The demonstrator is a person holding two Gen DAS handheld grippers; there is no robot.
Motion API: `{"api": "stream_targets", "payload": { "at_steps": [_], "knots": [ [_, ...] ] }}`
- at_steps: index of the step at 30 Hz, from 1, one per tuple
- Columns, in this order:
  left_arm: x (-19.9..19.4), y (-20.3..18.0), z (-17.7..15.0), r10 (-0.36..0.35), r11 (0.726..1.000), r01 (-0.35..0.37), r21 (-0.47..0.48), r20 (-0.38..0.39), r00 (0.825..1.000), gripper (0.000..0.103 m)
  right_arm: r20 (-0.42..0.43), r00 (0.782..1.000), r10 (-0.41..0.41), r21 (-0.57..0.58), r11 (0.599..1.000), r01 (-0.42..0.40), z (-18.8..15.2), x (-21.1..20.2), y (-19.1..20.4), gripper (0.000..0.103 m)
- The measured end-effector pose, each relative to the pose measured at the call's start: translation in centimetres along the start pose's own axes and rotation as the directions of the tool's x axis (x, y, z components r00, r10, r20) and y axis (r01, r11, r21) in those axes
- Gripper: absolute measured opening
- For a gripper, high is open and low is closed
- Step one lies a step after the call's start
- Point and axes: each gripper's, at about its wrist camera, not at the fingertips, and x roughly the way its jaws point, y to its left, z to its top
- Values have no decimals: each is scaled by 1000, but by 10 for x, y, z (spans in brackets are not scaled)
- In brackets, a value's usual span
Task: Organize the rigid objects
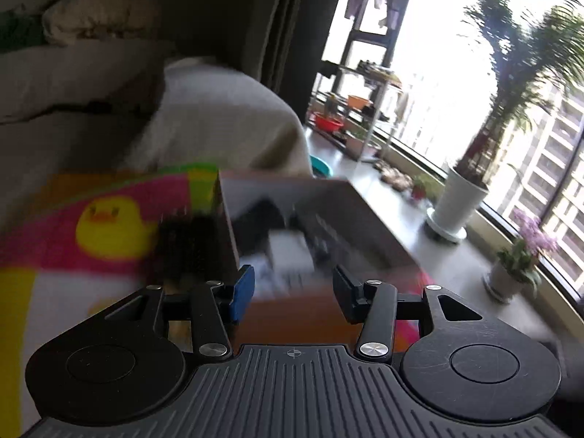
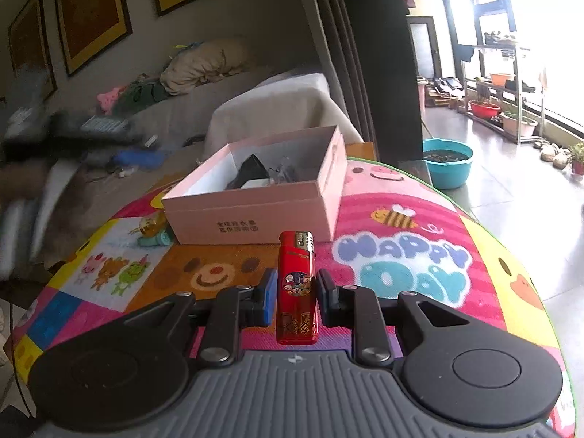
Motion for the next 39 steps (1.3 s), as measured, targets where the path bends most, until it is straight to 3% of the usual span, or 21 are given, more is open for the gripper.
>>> {"api": "stream_targets", "payload": {
  "at_steps": [6,9,13,17,20,25,26,28,31,39],
  "knots": [
    [-31,19,-60,51,999,-51,-10,-56,997,52,28,1000,3,-74,997,-1,40,19,20,23],
    [-34,32,-69,69,997,-71,-42,-66,995,52,39,999,-2,-97,995,6,77,40,29,23],
    [-38,46,-70,89,994,-92,-61,-57,994,52,84,994,-75,-148,985,87,131,79,44,23],
    [-42,59,-76,127,989,-131,-74,-53,991,52,38,990,-134,-161,977,139,158,121,53,38],
    [-40,65,-78,135,988,-139,-72,-60,989,52,-6,992,-130,-144,981,127,145,127,55,41],
    [-34,71,-80,119,990,-124,-69,-70,990,52,-63,989,-134,-152,981,123,92,111,58,47],
    [-32,71,-80,113,991,-117,-68,-70,991,52,-50,990,-136,-153,980,127,80,105,58,55],
    [-30,71,-80,112,991,-116,-62,-70,991,52,23,988,-154,-181,971,155,60,87,60,60],
    [-26,69,-79,119,990,-123,-61,-76,990,50,37,988,-149,-189,970,154,41,68,61,60],
    [-30,62,-73,123,991,-125,-51,-42,992,39,-54,990,-130,-151,981,120,12,67,56,60]
  ]
}}
